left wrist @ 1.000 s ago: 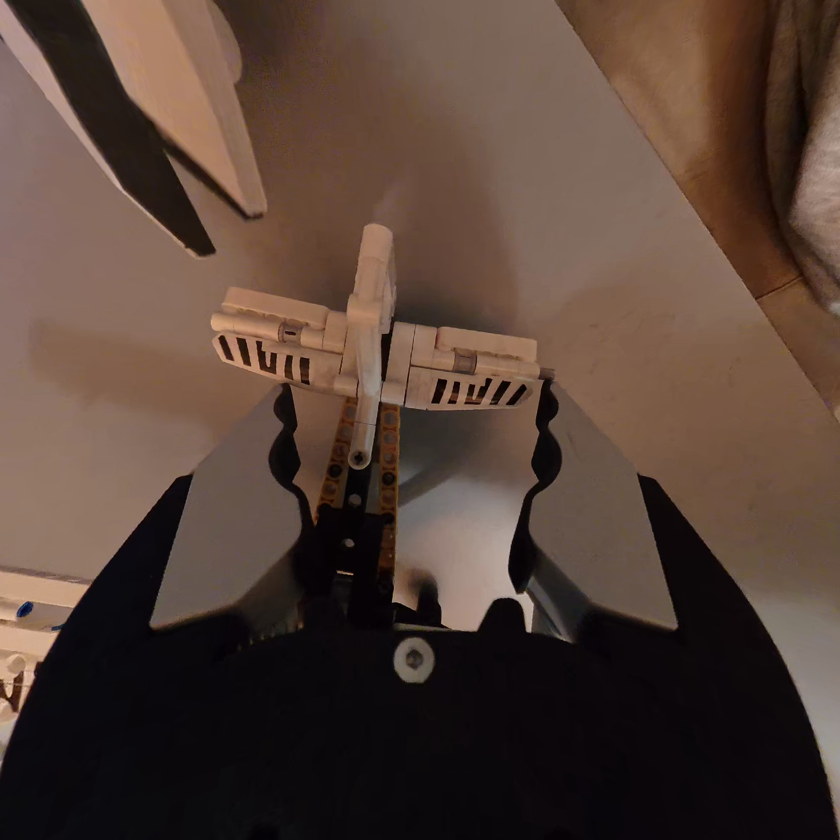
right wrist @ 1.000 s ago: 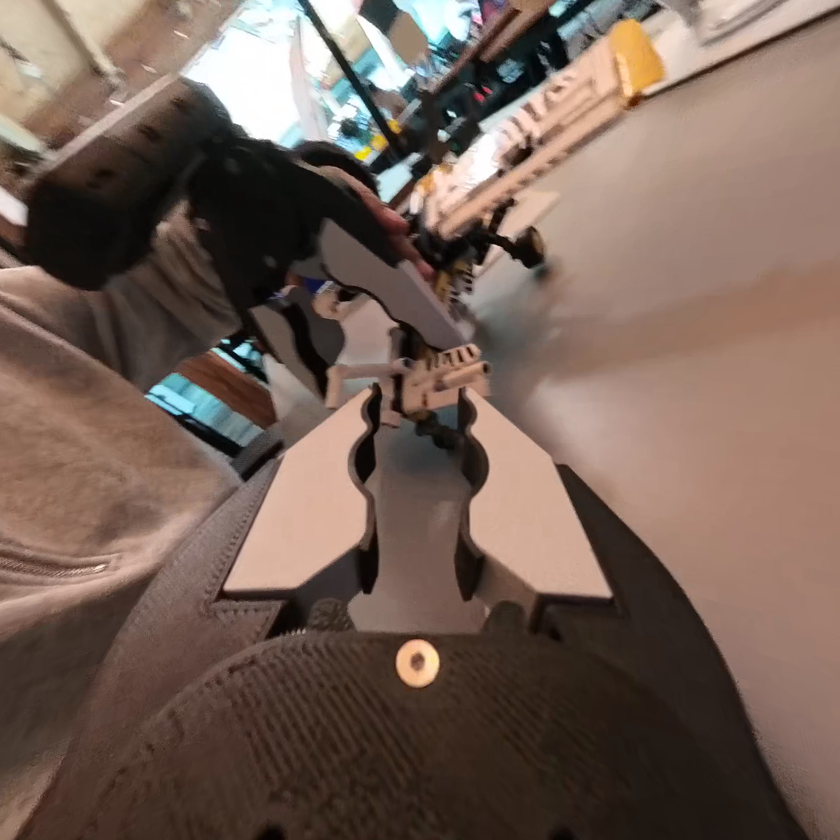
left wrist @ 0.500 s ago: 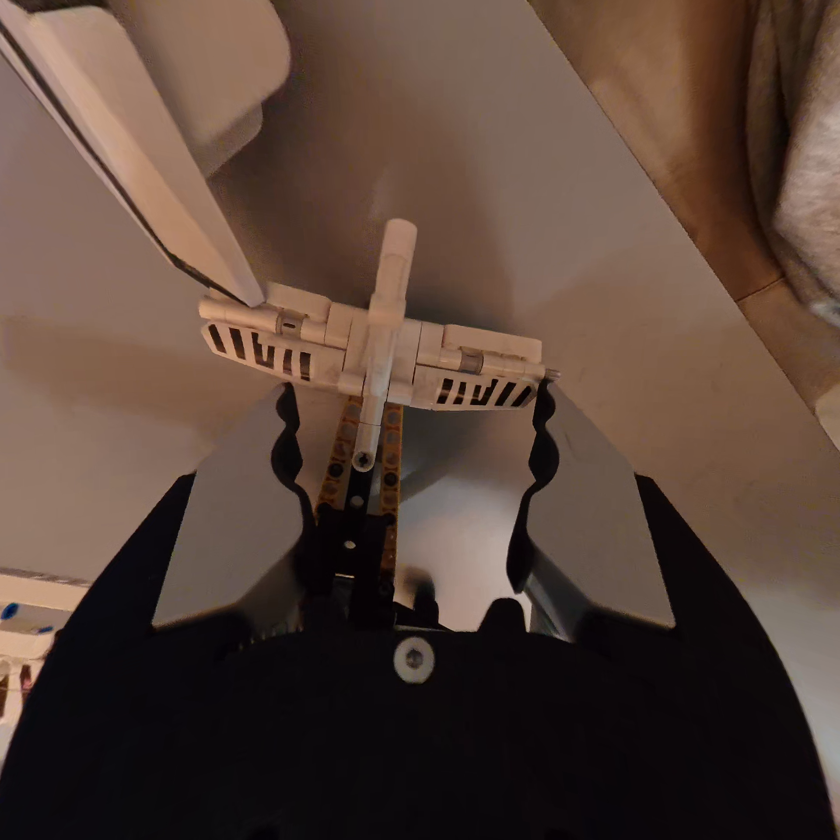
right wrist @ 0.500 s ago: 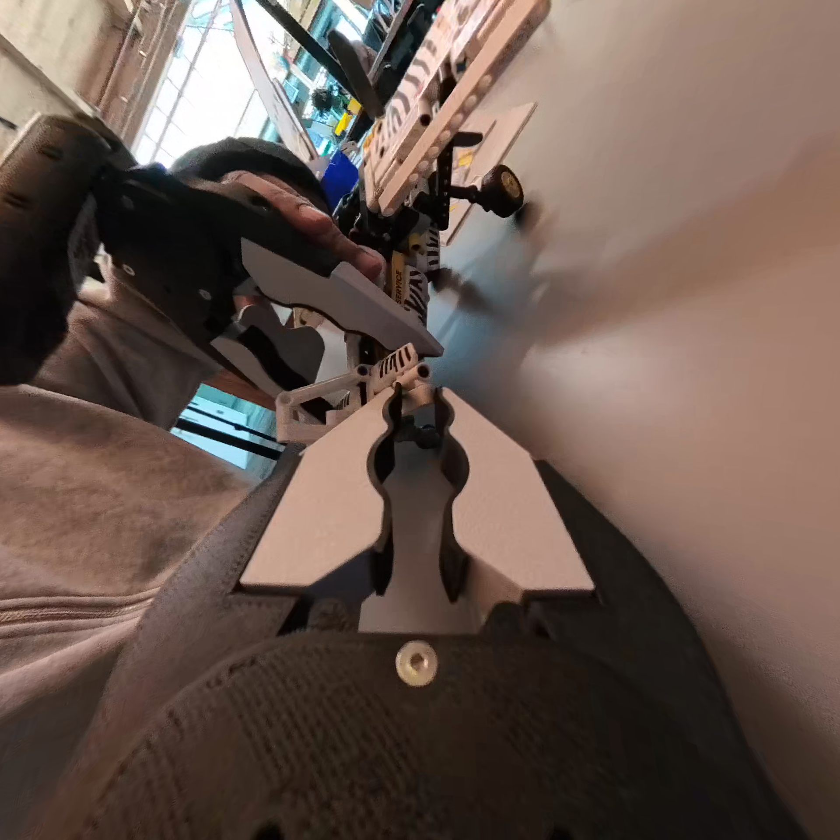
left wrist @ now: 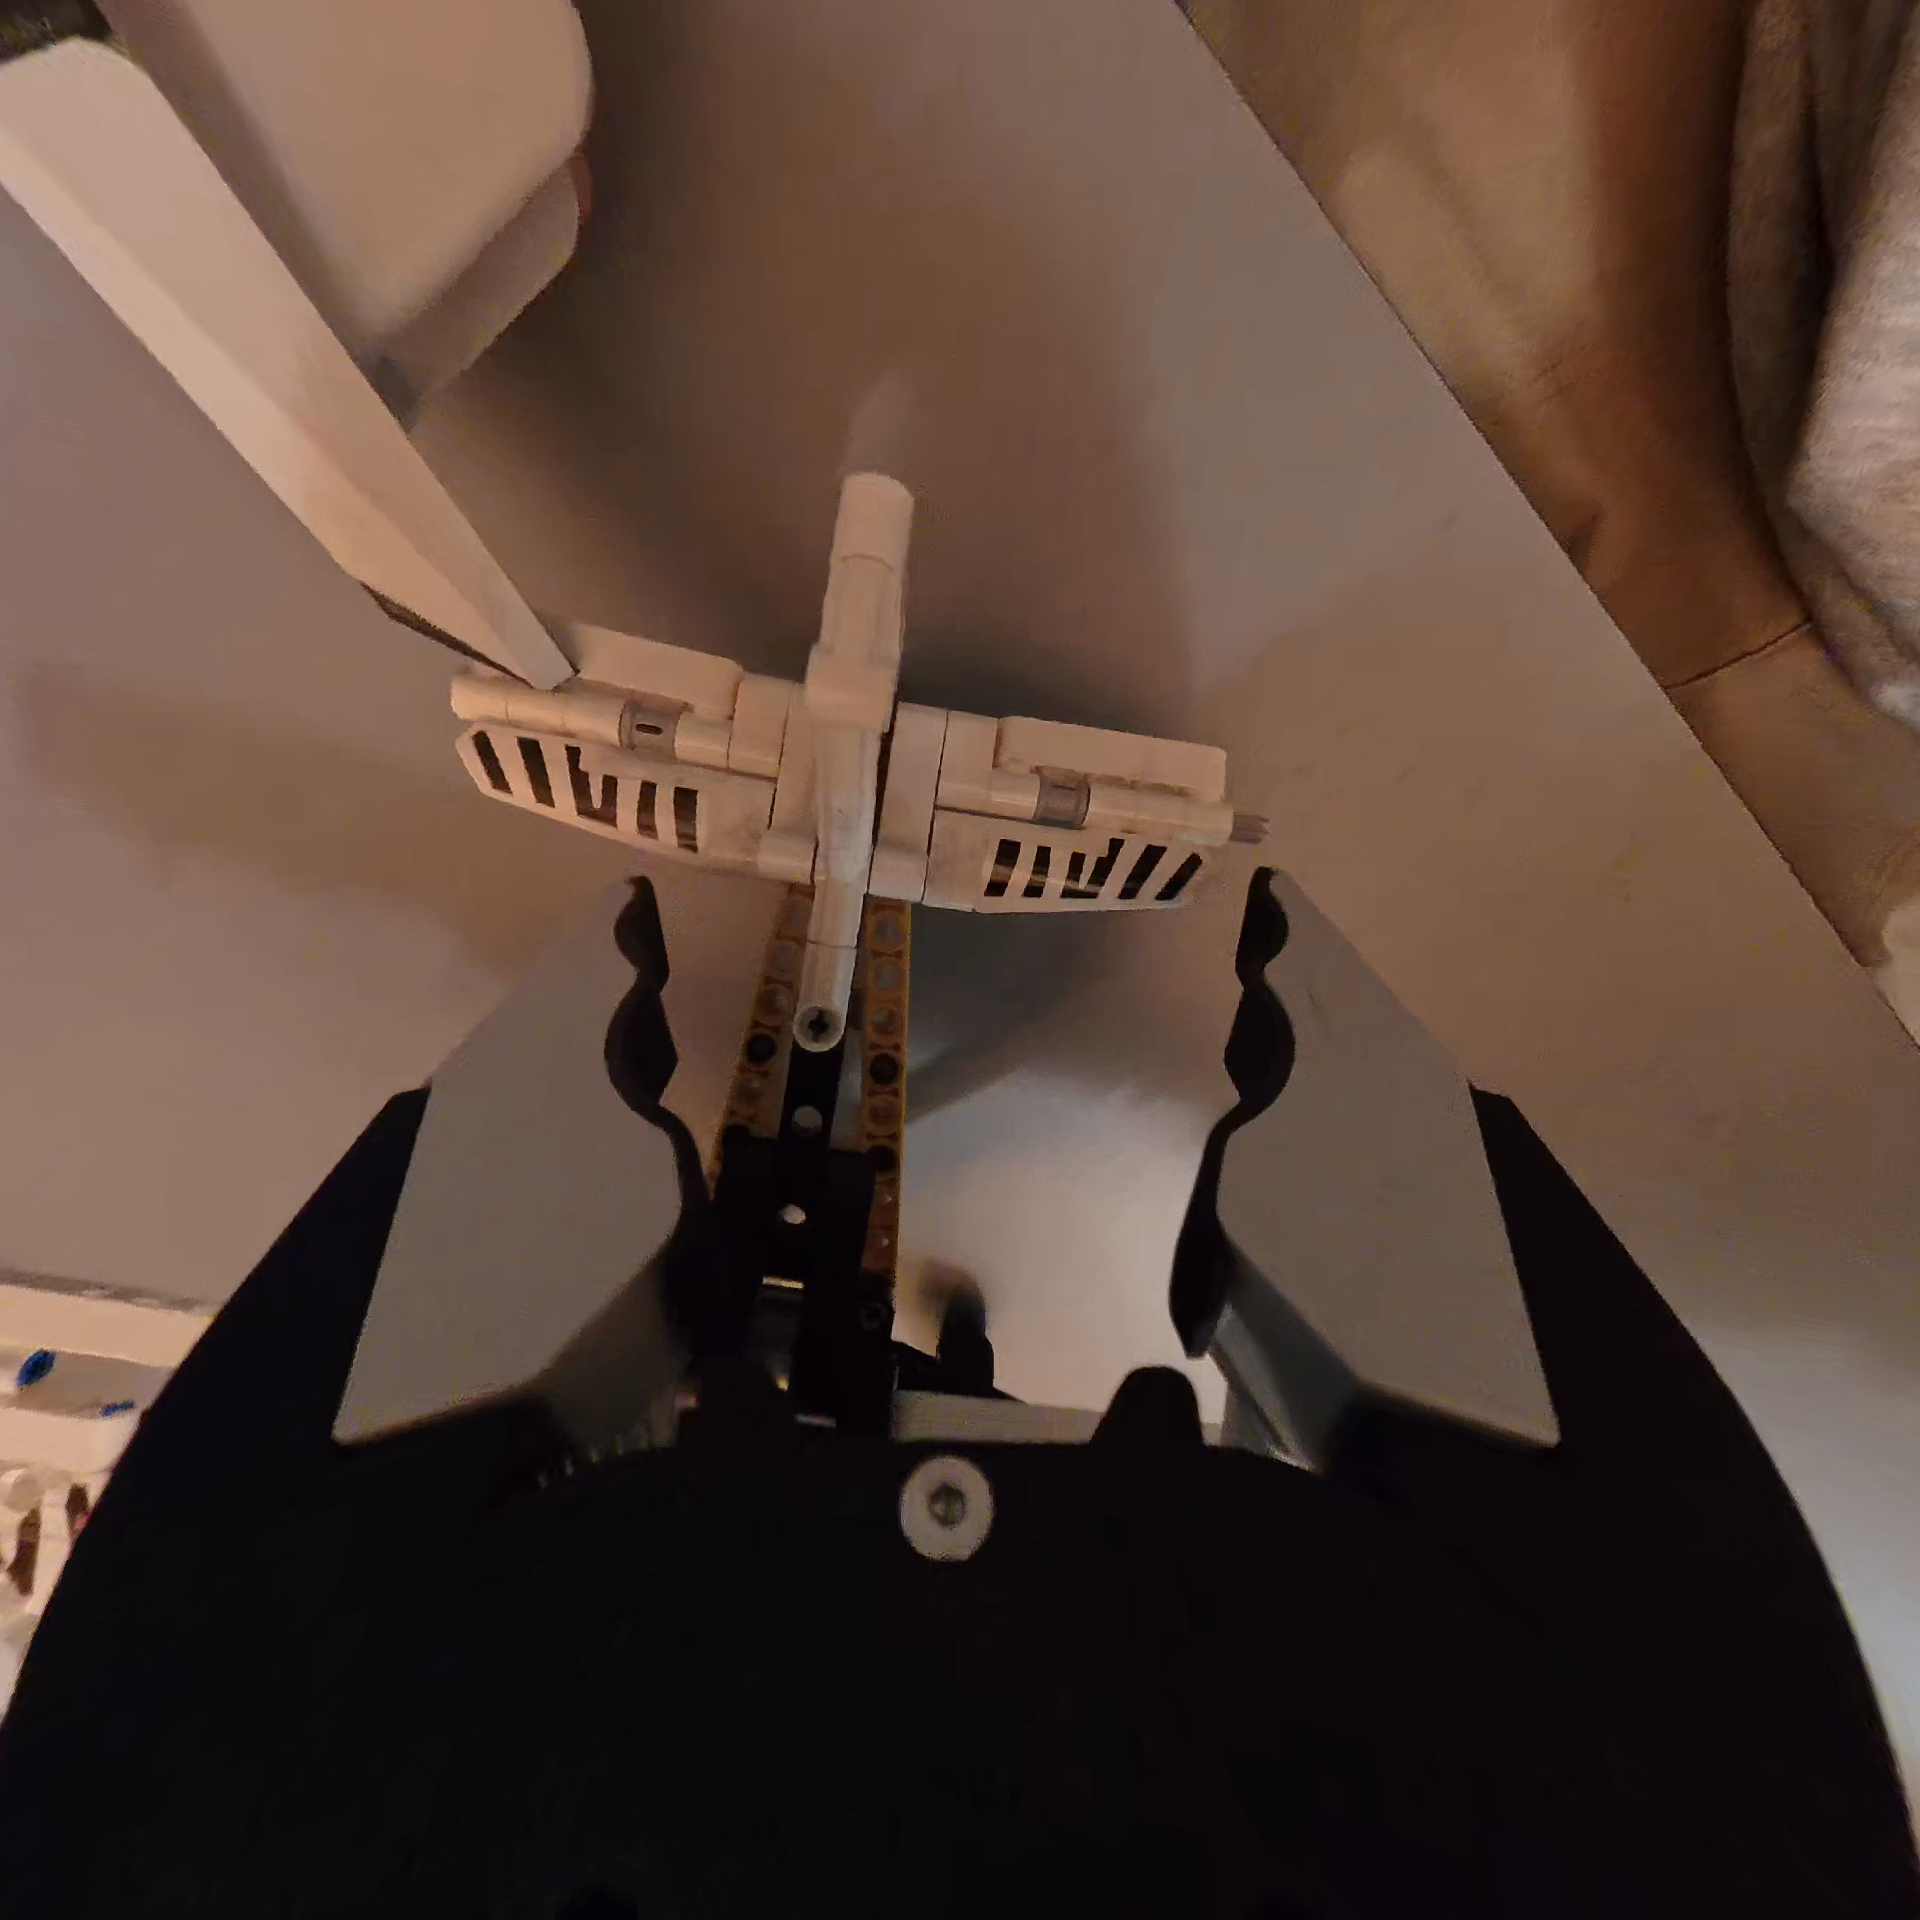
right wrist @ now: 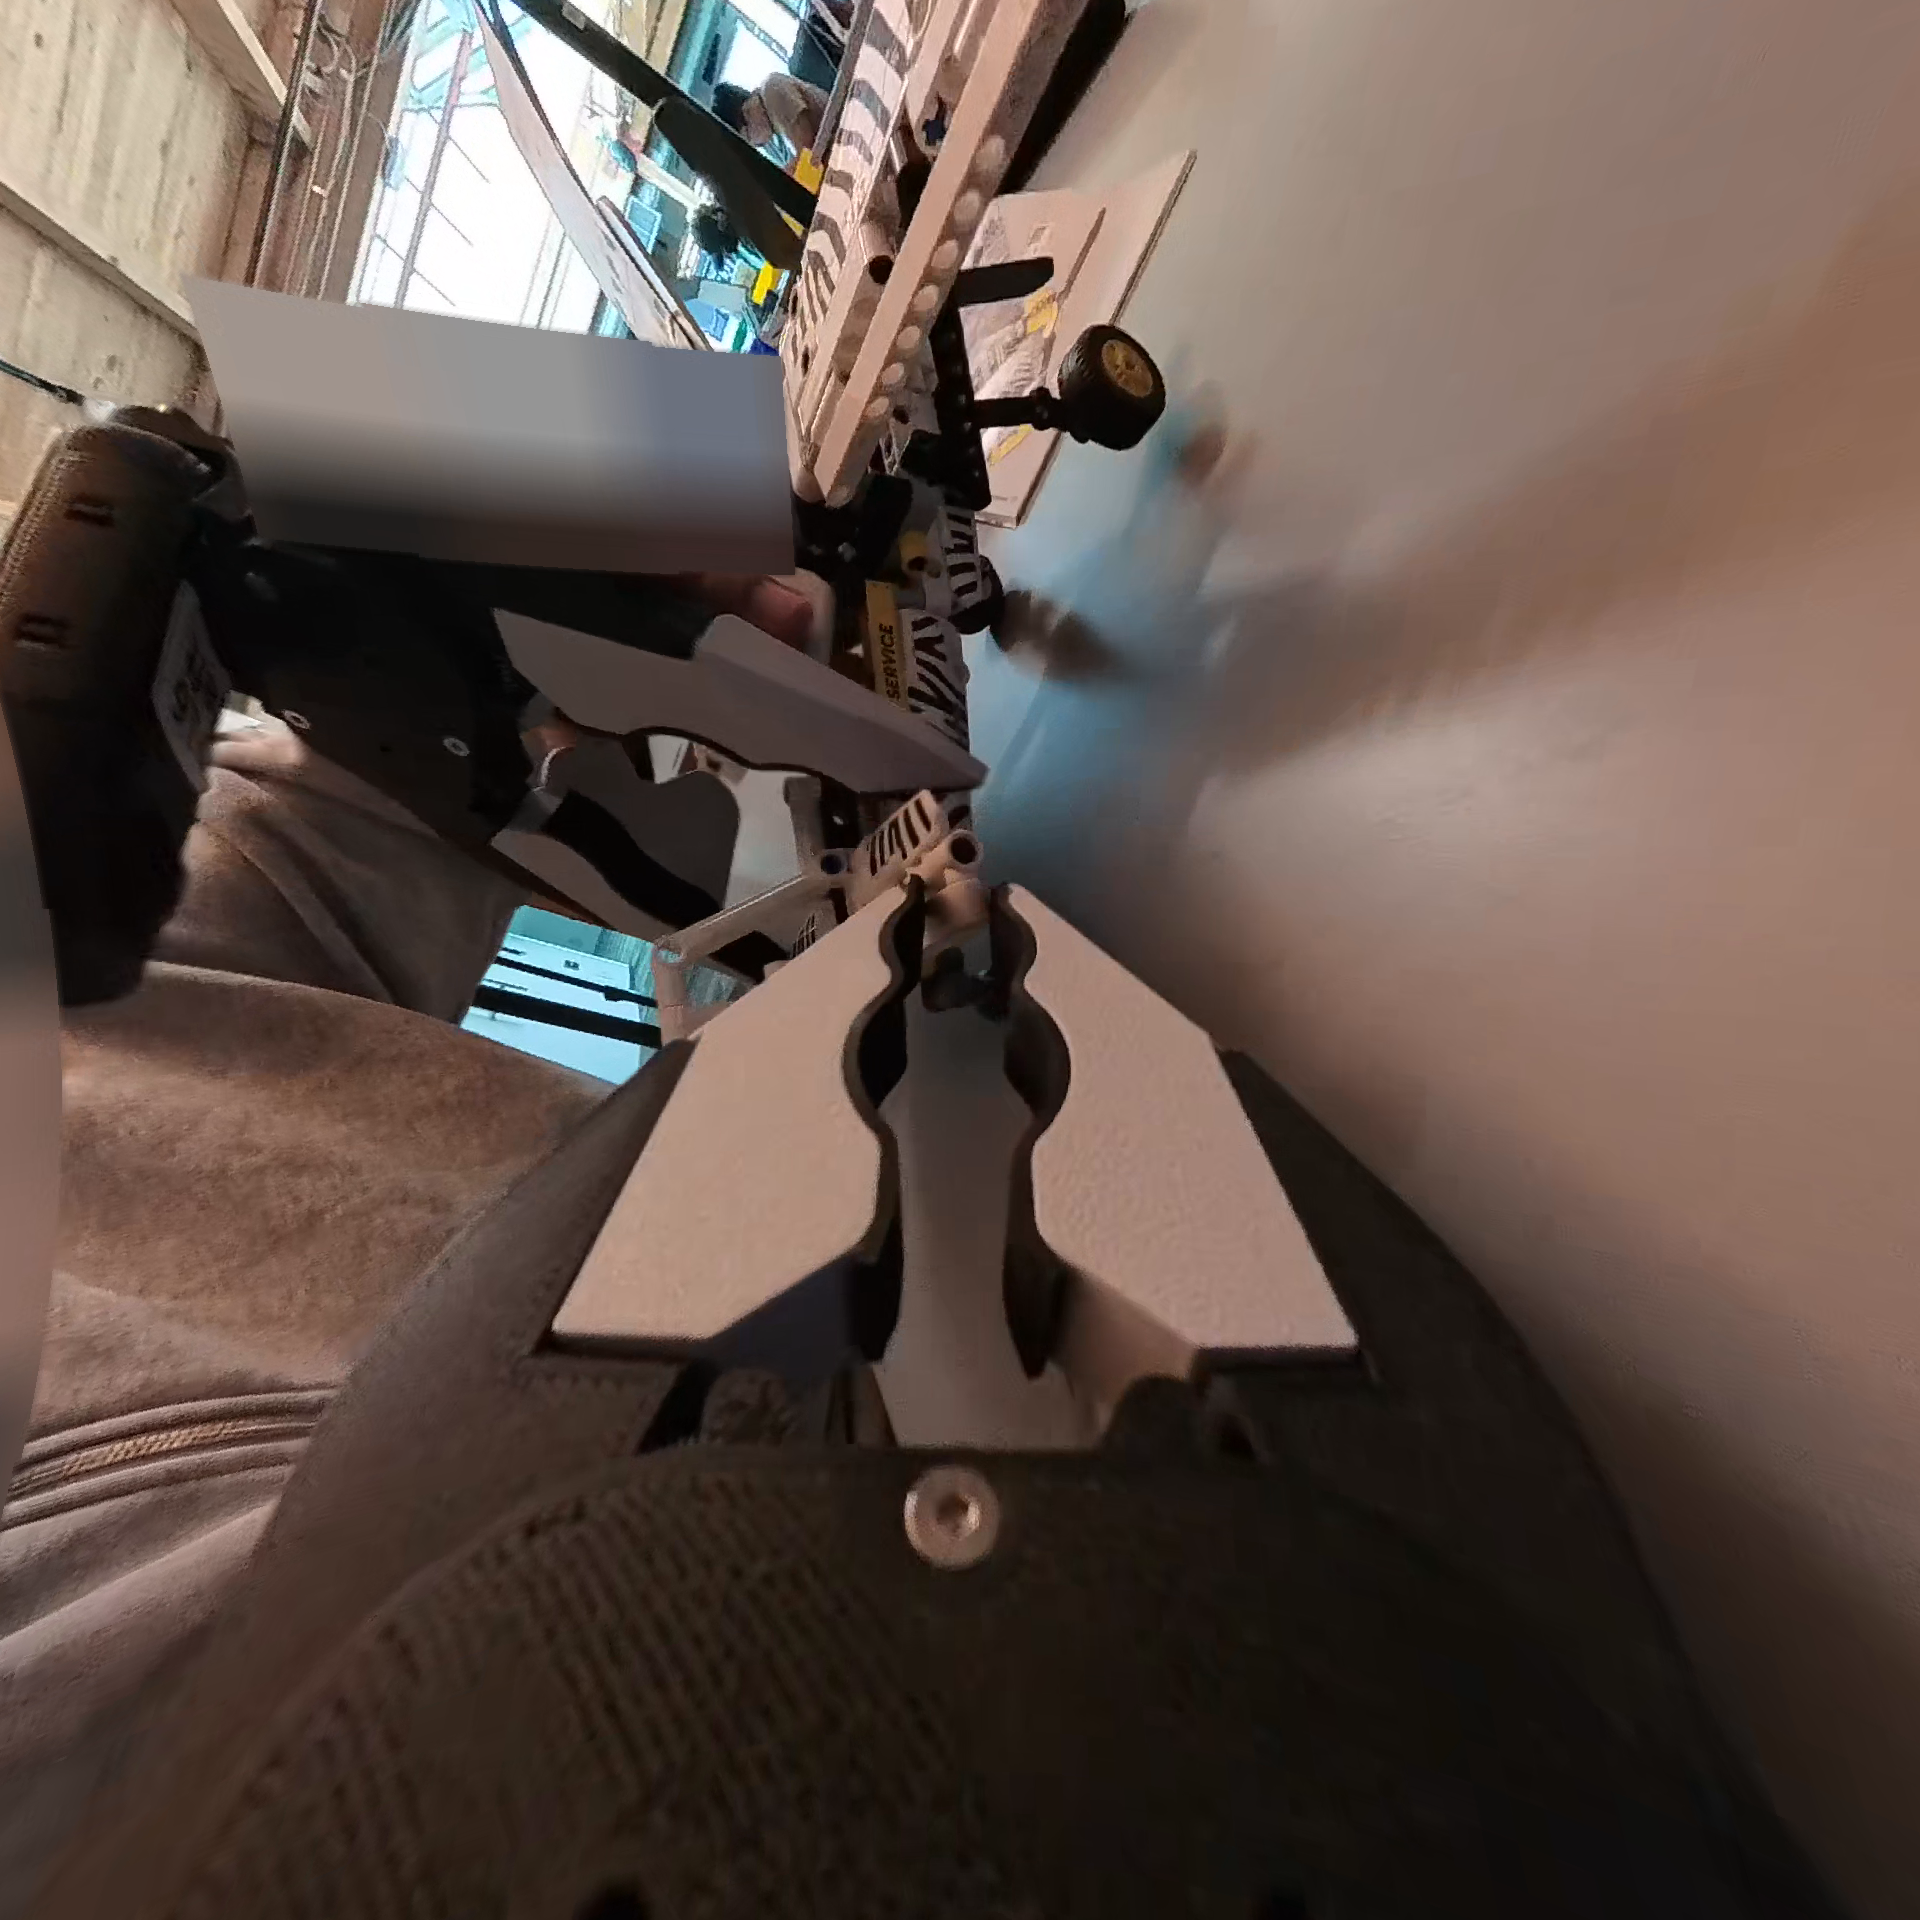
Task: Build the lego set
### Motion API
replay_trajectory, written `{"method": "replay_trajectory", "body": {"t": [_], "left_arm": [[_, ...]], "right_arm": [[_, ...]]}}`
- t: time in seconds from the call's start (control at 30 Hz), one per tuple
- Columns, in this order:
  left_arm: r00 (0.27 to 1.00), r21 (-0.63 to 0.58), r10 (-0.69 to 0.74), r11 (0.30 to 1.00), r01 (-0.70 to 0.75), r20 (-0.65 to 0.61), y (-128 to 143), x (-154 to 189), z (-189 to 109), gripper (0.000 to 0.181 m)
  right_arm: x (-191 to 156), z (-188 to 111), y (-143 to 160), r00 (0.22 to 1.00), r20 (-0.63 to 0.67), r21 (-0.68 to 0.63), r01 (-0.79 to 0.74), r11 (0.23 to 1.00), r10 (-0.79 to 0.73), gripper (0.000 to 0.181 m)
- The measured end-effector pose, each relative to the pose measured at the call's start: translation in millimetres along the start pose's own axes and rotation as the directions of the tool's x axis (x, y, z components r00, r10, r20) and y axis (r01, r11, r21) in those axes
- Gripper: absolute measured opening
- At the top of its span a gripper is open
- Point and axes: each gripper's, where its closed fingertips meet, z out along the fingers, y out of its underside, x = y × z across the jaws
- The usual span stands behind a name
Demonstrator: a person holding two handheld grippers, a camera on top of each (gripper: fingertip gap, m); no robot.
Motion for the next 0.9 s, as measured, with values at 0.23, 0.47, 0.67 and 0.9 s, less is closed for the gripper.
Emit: {"method": "replay_trajectory", "body": {"t": [0.23,0.47,0.67,0.9], "left_arm": [[0.986,0.067,-0.112,0.992,0.104,0.120,0.1,8.0,-37.8,0.113],[0.798,0.329,-0.437,0.890,0.316,0.414,21.3,9.5,-103.0,0.107],[0.492,0.661,-0.754,0.638,0.395,0.434,57.4,38.5,-145.2,0.097],[0.308,0.826,-0.920,0.362,0.432,0.243,101.1,64.0,-127.6,0.105]], "right_arm": [[6.2,-14.6,-9.0,0.982,-0.134,0.098,0.147,0.984,-0.134,0.036],[9.3,-7.5,12.6,0.936,-0.267,0.031,0.245,0.969,-0.228,0.036],[-11.8,-19.1,-8.8,0.885,-0.343,0.107,0.370,0.923,-0.315,0.034],[-70.6,-6.3,-8.1,0.693,-0.433,0.042,0.654,0.756,-0.576,0.050]]}}
